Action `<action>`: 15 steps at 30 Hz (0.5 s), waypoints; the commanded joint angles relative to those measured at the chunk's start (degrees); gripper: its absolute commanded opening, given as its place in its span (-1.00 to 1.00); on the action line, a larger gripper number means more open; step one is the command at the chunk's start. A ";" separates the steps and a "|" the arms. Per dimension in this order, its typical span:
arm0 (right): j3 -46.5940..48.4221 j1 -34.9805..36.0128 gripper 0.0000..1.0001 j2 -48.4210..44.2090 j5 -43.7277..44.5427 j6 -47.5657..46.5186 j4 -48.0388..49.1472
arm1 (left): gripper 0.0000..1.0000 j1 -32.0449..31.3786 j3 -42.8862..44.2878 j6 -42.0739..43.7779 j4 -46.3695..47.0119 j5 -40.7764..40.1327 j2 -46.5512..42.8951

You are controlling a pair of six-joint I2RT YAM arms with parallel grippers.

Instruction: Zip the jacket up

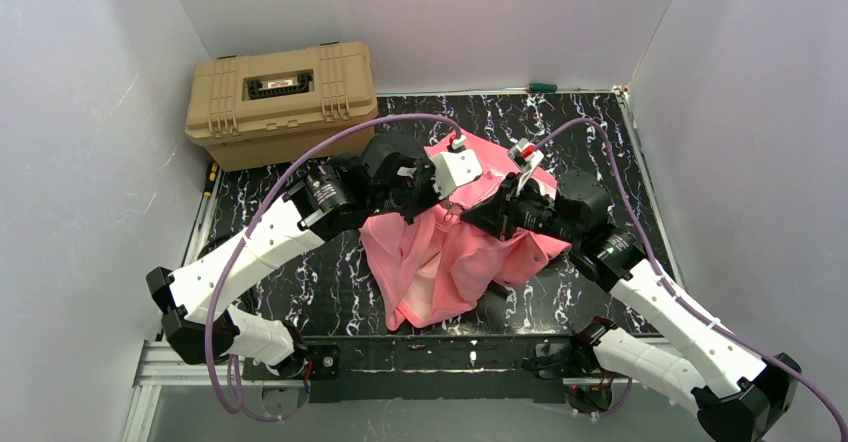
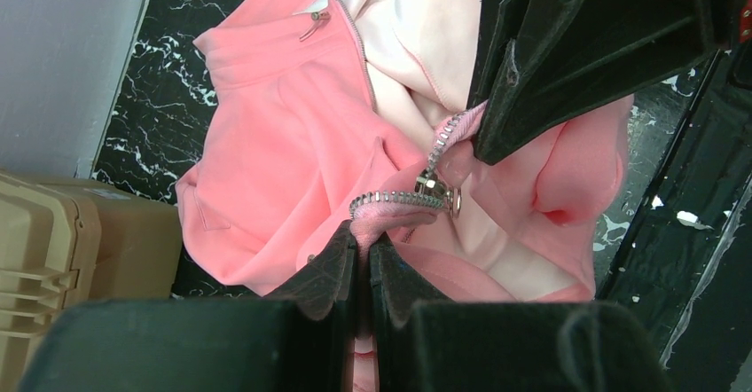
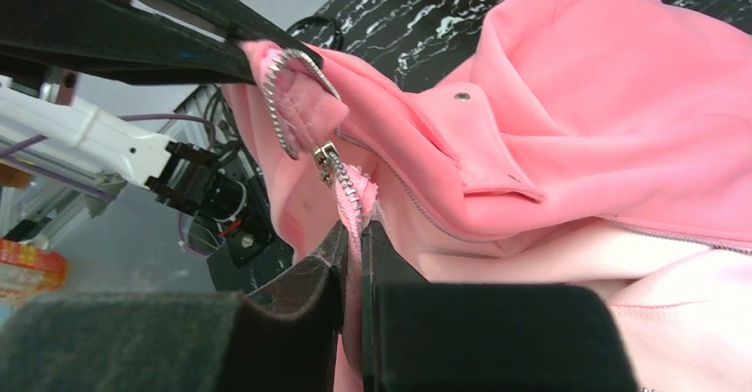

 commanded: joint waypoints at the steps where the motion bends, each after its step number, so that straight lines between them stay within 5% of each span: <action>1: 0.78 -0.11 -0.97 -1.62 3.45 -6.12 -4.55 | -1.00 -0.16 0.24 -1.81 0.49 -0.19 -1.67; 5: 1.81 -0.11 -0.97 -2.78 3.76 -11.74 -10.50 | -1.00 0.65 0.65 -9.28 -5.74 0.32 -1.49; 11: -0.07 -0.12 -0.97 -5.27 -0.18 -13.97 -13.03 | -0.94 9.98 -9.18 -19.22 -6.53 16.80 -5.92; 15: -1.05 -0.13 -0.97 -5.52 -2.02 -13.85 -13.35 | -0.72 14.29 -12.62 -23.23 -5.26 25.93 -5.79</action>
